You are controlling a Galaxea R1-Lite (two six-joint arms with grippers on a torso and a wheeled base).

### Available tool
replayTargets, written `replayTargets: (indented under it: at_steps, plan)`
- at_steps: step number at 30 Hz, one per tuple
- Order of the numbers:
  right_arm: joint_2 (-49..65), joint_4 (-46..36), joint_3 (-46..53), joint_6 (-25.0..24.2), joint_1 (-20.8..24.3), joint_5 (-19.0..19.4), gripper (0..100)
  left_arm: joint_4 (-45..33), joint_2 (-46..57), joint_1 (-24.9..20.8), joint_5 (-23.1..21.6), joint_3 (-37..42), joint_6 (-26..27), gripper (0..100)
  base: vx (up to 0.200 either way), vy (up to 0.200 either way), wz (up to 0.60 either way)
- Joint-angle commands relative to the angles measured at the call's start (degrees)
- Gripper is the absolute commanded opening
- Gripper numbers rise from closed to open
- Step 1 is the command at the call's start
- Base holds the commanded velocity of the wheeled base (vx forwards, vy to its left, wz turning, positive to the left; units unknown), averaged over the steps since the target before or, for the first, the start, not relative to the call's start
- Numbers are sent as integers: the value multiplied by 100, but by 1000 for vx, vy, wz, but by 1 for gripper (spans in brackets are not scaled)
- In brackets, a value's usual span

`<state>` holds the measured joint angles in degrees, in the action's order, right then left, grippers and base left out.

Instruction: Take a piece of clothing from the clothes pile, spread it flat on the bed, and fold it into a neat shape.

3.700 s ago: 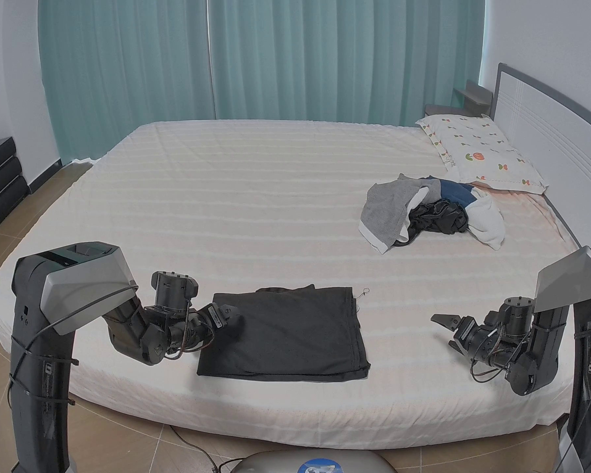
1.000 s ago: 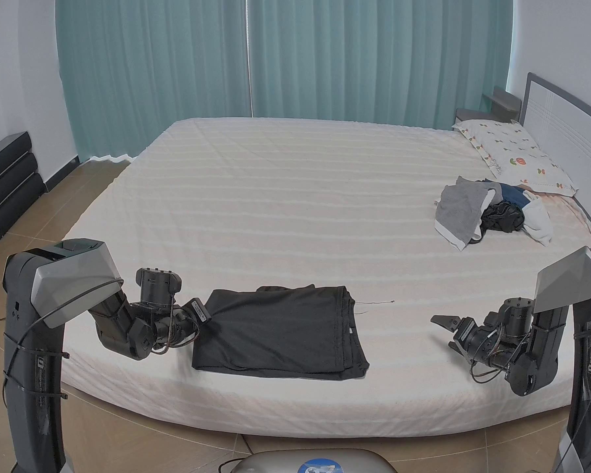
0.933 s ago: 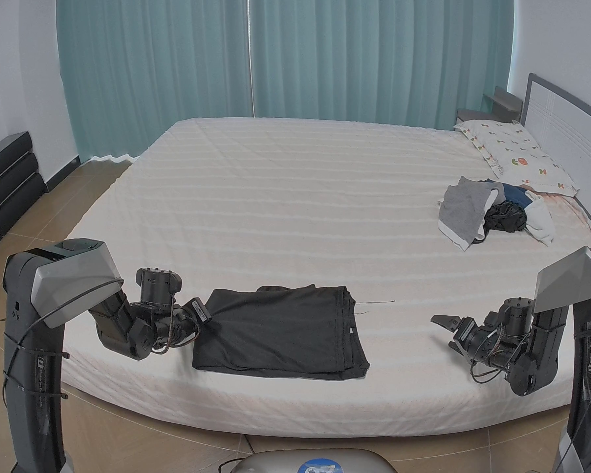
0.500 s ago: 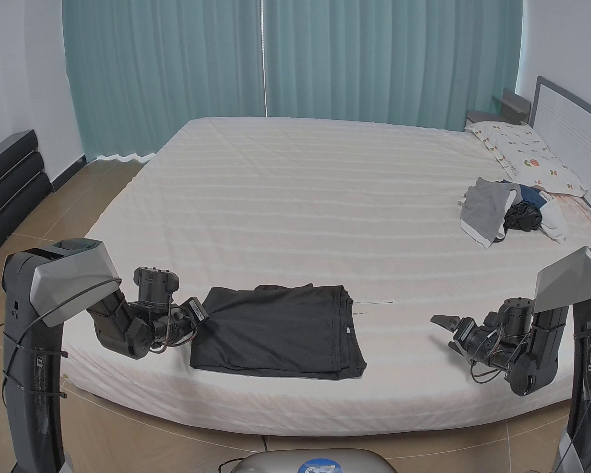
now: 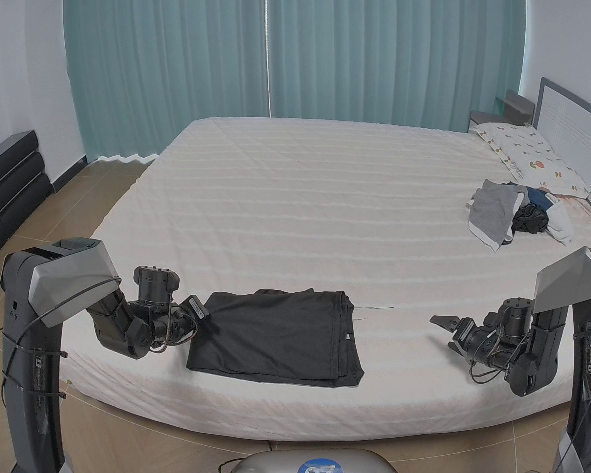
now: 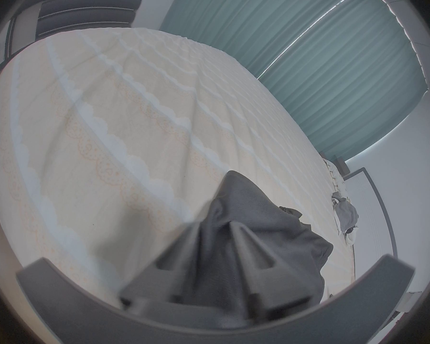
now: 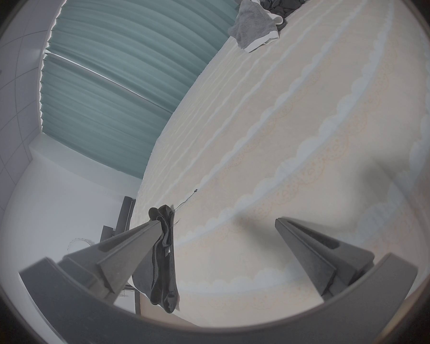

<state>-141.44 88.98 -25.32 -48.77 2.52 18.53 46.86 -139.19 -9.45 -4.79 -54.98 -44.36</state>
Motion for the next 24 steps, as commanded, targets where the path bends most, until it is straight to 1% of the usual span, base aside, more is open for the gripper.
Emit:
replayTargets:
  at_steps: [1, 6, 9, 10, 11, 16, 24]
  plan:
    - [2, 14, 1, 0, 3, 10, 100, -1, 173, -4, -22, 163, -11, 100, 0, 0, 0]
    - [2, 14, 10, 0, 3, 10, 100, 7, 481, 39, -48, 559, -143, 100, 0, 0, 0]
    - [11, 41, 36, -9, 3, 10, 100, 7, 797, 215, -57, 682, -547, 100, 0, 0, 0]
    - [11, 41, 36, -9, 3, 10, 100, 7, 797, 215, -57, 682, -547, 100, 0, 0, 0]
    - [11, 41, 36, -9, 3, 10, 100, 16, 850, 312, -39, 655, -644, 100, 0, 0, 0]
    - [11, 41, 36, -18, 3, 10, 100, -1, 1078, 453, -13, 725, -635, 100, 0, 0, 0]
    - [11, 41, -43, -27, -24, 2, 100, 183, 2177, 778, 4, 1420, -582, 100, 0, 0, 0]
